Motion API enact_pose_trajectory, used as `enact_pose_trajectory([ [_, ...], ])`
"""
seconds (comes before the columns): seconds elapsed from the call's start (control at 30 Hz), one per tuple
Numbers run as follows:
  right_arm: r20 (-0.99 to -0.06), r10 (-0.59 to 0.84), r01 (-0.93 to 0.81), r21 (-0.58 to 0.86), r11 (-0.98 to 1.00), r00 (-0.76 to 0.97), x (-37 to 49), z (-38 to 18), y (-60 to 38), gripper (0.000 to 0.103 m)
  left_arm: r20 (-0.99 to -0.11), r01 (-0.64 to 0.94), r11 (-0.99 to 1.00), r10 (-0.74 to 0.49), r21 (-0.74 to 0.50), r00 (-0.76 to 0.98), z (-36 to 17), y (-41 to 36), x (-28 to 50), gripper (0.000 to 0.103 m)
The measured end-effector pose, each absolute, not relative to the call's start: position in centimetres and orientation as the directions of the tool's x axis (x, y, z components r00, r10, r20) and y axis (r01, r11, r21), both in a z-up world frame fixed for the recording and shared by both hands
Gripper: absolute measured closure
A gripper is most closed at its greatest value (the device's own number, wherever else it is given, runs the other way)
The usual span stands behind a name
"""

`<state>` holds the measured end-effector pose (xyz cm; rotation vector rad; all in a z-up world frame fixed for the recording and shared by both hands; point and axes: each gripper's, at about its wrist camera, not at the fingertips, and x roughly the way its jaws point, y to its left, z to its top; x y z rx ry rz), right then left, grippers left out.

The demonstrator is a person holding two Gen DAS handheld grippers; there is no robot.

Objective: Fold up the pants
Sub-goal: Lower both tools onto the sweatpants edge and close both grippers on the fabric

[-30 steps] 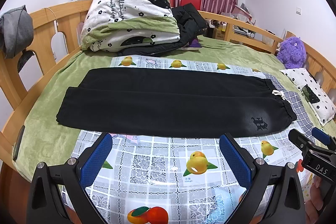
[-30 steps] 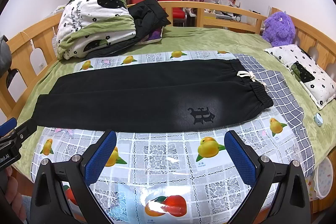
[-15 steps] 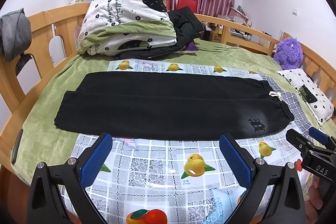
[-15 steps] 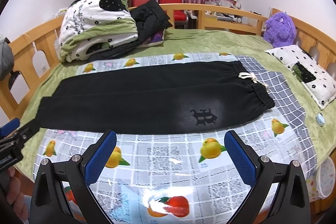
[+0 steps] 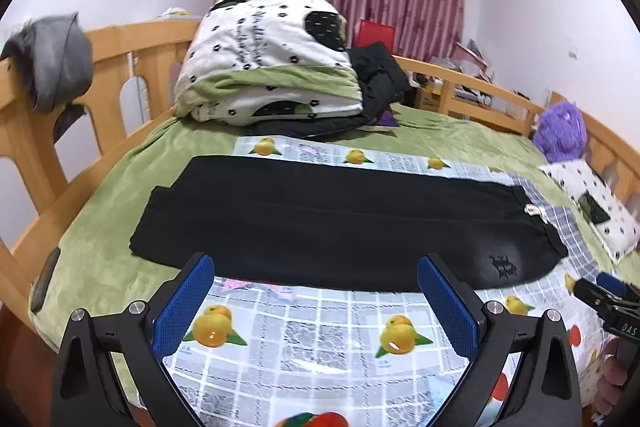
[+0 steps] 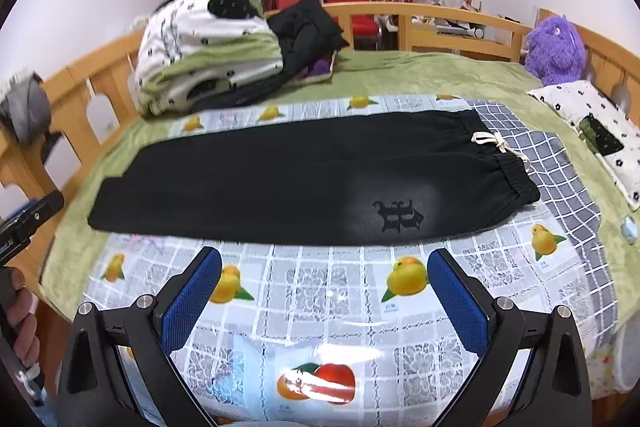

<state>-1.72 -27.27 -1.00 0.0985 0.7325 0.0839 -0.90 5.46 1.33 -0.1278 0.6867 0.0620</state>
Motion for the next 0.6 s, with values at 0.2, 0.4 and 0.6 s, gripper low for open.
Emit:
enact_pose_trajectory([
  [0.2,-0.696,0.050,0.041,0.114,0.993,0.716,1.1,-4.1,-30.7,0.018,-0.621,-0.177,0.974,0.050,-0.145,0.782,-1.3,10.3,0.6,0.007],
  [0.4,-0.732,0.016,0.083,0.099,0.992,0.681,4.5,-7.5,-33.5,0.037,-0.648,-0.194,0.969,0.047,-0.156,0.760,-4.3,13.5,3.6,0.007],
  [0.6,-0.793,0.009,0.121,0.104,0.987,0.610,6.9,-11.3,-36.2,0.051,-0.694,-0.192,0.963,0.007,-0.190,0.720,-8.6,14.3,6.3,0.008],
])
